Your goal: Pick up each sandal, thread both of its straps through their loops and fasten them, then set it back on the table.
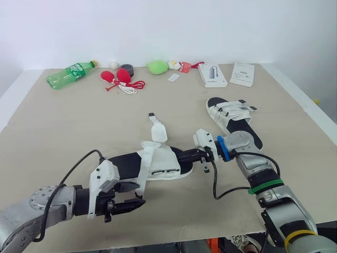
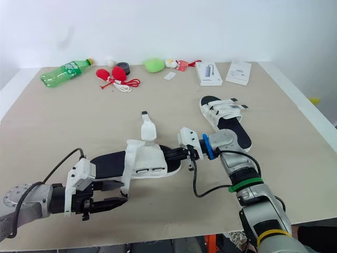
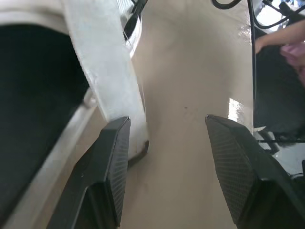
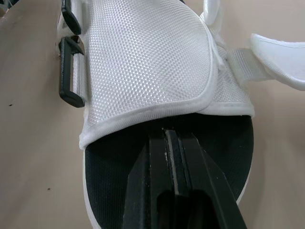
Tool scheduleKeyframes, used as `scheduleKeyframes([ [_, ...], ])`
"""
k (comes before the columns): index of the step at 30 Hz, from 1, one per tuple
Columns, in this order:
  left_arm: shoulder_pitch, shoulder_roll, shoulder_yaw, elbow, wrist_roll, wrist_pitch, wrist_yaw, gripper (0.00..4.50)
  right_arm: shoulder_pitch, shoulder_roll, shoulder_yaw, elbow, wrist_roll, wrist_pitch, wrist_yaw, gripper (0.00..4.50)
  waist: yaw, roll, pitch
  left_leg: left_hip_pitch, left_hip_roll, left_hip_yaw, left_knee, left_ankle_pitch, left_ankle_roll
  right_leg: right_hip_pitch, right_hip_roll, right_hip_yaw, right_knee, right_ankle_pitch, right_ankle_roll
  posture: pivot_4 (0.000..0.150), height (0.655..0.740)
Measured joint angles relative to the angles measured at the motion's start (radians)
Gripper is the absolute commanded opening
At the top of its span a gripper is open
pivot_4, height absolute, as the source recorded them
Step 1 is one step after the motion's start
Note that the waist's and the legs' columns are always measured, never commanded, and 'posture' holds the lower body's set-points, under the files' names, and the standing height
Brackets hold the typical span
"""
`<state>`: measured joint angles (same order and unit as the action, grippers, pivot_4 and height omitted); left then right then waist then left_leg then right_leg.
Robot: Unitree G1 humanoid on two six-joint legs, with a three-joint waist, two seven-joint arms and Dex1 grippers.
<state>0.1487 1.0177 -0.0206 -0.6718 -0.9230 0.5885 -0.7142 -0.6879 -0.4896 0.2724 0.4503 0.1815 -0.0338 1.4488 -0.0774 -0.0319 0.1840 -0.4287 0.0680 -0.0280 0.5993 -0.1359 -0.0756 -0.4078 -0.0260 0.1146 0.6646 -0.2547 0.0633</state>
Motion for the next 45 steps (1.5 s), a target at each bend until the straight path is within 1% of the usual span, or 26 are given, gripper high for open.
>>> scheduleKeyframes([
  [2,0.001,0.0,0.017,0.001,-0.013,0.014,-0.031,2.57,0.01,-0.007,-0.002,-0.016,0.002,0.0,-0.003,0.0,0.0,0.0,0.0,-0.001,0.0,0.0,0.0,-0.001,0.0,0.0,0.0,0.0,0.0,-0.001,0.0,0.15,0.74],
  [4,0.003,0.025,0.069,-0.001,-0.054,0.046,-0.068,2.57,0.018,-0.016,-0.005,-0.029,0.004,0.001,-0.008,0.0,0.003,0.0,0.0,-0.002,0.0,0.0,0.0,-0.001,0.0,0.0,0.0,0.0,0.0,-0.001,0.0,0.15,0.74],
  [5,0.009,0.054,0.11,-0.004,-0.082,0.072,-0.103,2.57,0.025,-0.022,-0.007,-0.037,0.007,0.002,-0.01,0.0,0.003,0.0,0.0,-0.002,0.0,0.0,0.0,-0.001,0.0,-0.001,0.0,0.0,0.0,-0.001,0.0,0.15,0.74],
  [8,0.004,0.076,0.156,-0.002,-0.096,0.099,-0.149,2.57,0.032,-0.028,-0.009,-0.043,0.01,0.003,-0.014,0.0,0.003,0.0,0.0,-0.001,-0.001,0.0,0.0,-0.001,0.0,-0.002,-0.001,0.0,-0.001,-0.002,0.0,0.15,0.74],
  [10,-0.002,0.076,0.158,0.002,-0.095,0.107,-0.157,2.57,0.032,-0.028,-0.009,-0.044,0.01,0.004,-0.015,0.0,0.003,0.0,0.0,-0.001,-0.001,0.0,0.0,-0.001,-0.001,-0.002,-0.001,0.0,-0.001,-0.002,0.0,0.15,0.74],
  [12,-0.025,0.064,0.153,0.021,-0.067,0.108,-0.158,2.57,0.034,-0.029,-0.011,-0.045,0.01,0.006,-0.016,0.0,0.003,0.0,0.0,-0.001,-0.001,0.0,0.0,-0.001,-0.001,-0.002,-0.001,0.0,-0.001,-0.002,0.0,0.15,0.74],
  [13,-0.062,0.046,0.126,0.044,-0.012,0.103,-0.153,2.57,0.036,-0.03,-0.011,-0.05,0.01,0.011,-0.019,0.0,0.003,0.0,0.0,-0.001,-0.001,-0.001,0.0,-0.001,-0.001,-0.001,-0.001,0.0,-0.001,-0.001,0.0,0.15,0.74],
  [17,-0.099,-0.037,0.007,0.08,0.09,0.089,-0.147,2.57,0.037,-0.03,-0.011,-0.058,0.011,0.016,-0.019,0.0,0.002,-0.001,0.0,-0.003,-0.001,-0.001,0.0,-0.001,-0.001,0.001,0.0,0.0,-0.001,-0.002,0.0,0.15,0.74],
  [21,-0.139,-0.099,-0.025,0.105,0.13,0.093,-0.147,2.57,0.038,-0.033,-0.011,-0.065,0.011,0.027,-0.019,0.0,0.003,-0.001,0.0,-0.003,-0.001,-0.001,0.0,-0.001,-0.001,0.001,0.0,0.0,-0.001,-0.002,0.0,0.15,0.74],
  [24,-0.159,-0.12,-0.043,0.113,0.145,0.095,-0.146,2.57,0.039,-0.034,-0.011,-0.067,0.011,0.031,-0.019,0.0,0.003,-0.001,0.0,-0.003,-0.001,-0.001,0.0,-0.001,-0.001,0.001,0.0,0.0,-0.001,-0.002,0.001,0.15,0.74],
  [25,-0.167,-0.137,-0.052,0.119,0.158,0.095,-0.145,2.33,0.039,-0.035,-0.011,-0.069,0.01,0.032,-0.02,0.0,0.003,-0.001,0.0,-0.003,-0.001,-0.001,0.0,-0.001,-0.001,0.001,0.0,0.0,-0.001,-0.002,0.001,0.15,0.74],
  [26,-0.177,-0.154,-0.062,0.131,0.164,0.096,-0.145,2.18,0.041,-0.035,-0.011,-0.073,0.01,0.033,-0.021,0.0,0.003,-0.001,0.0,-0.003,-0.001,-0.001,0.0,-0.001,-0.001,0.001,0.0,0.0,-0.001,-0.002,0.001,0.15,0.74],
  [27,-0.183,-0.168,-0.063,0.141,0.166,0.096,-0.144,1.84,0.041,-0.035,-0.011,-0.073,0.01,0.033,-0.021,0.0,0.003,-0.001,0.0,-0.003,-0.001,-0.001,0.0,-0.001,-0.001,0.001,0.0,0.0,-0.001,-0.002,0.001,0.15,0.74],
  [28,-0.195,-0.184,-0.063,0.149,0.163,0.101,-0.141,1.34,0.042,-0.035,-0.011,-0.074,0.01,0.035,-0.022,0.0,0.003,-0.001,0.0,-0.003,-0.001,-0.002,0.0,-0.001,0.0,0.001,0.0,0.0,-0.001,-0.002,0.001,0.15,0.74],
  [29,-0.208,-0.188,-0.063,0.151,0.157,0.114,-0.143,1.11,0.042,-0.035,-0.011,-0.076,0.01,0.036,-0.023,0.0,0.003,-0.001,-0.001,-0.003,-0.001,-0.002,0.0,-0.001,0.0,0.001,0.0,0.0,-0.001,-0.002,0.001,0.15,0.74],
  [32,-0.228,-0.187,-0.067,0.151,0.157,0.141,-0.168,0.05,0.043,-0.035,-0.011,-0.077,0.011,0.036,-0.028,0.0,0.003,-0.001,-0.001,-0.003,-0.001,-0.002,0.0,-0.001,0.0,0.001,0.0,0.0,-0.001,-0.002,0.001,0.15,0.74],
  [36,-0.235,-0.188,-0.066,0.151,0.129,0.175,-0.186,0.05,0.043,-0.035,-0.011,-0.077,0.01,0.037,-0.029,0.0,0.003,-0.001,-0.001,-0.003,-0.001,-0.002,0.0,-0.001,0.0,0.001,0.0,0.0,-0.001,-0.002,0.001,0.15,0.74],
  [38,-0.24,-0.188,-0.044,0.159,0.067,0.23,-0.194,0.05,0.043,-0.035,-0.011,-0.077,0.01,0.038,-0.03,0.0,0.003,-0.001,0.0,-0.003,-0.001,-0.002,0.0,-0.001,0.0,0.001,0.0,0.0,0.0,-0.002,0.001,0.15,0.74],
  [39,-0.247,-0.188,-0.028,0.17,0.027,0.259,-0.194,0.05,0.043,-0.035,-0.011,-0.077,0.01,0.038,-0.03,0.0,0.003,-0.001,-0.001,-0.003,-0.001,-0.002,0.0,-0.001,0.0,0.001,0.0,0.0,0.0,-0.002,0.001,0.15,0.74],
  [40,-0.267,-0.193,0.01,0.195,-0.054,0.313,-0.188,0.05,0.043,-0.036,-0.011,-0.077,0.01,0.039,-0.031,0.0,0.003,-0.001,0.0,-0.003,-0.001,-0.002,0.0,-0.001,0.0,0.001,0.0,-0.001,0.0,-0.002,0.001,0.15,0.74],
  [42,-0.308,-0.207,0.068,0.227,-0.153,0.366,-0.168,0.05,0.043,-0.036,-0.011,-0.077,0.01,0.039,-0.032,0.0,0.003,-0.001,0.0,-0.003,-0.001,-0.003,0.0,-0.001,0.0,0.001,0.0,-0.001,0.0,-0.002,0.001,0.15,0.74],
  [44,-0.383,-0.272,0.128,0.296,-0.272,0.405,-0.091,0.05,0.043,-0.038,-0.012,-0.077,0.01,0.041,-0.032,0.0,0.004,-0.001,0.0,-0.003,-0.001,-0.003,0.001,-0.001,0.0,0.002,0.0,-0.001,0.0,-0.002,0.002,0.15,0.74],
  [45,-0.412,-0.295,0.145,0.318,-0.299,0.414,-0.058,0.05,0.043,-0.038,-0.011,-0.078,0.01,0.041,-0.034,0.0,0.003,-0.001,-0.001,-0.003,-0.001,-0.003,0.001,-0.001,0.0,0.002,0.001,-0.001,0.0,-0.001,0.002,0.15,0.74],
])
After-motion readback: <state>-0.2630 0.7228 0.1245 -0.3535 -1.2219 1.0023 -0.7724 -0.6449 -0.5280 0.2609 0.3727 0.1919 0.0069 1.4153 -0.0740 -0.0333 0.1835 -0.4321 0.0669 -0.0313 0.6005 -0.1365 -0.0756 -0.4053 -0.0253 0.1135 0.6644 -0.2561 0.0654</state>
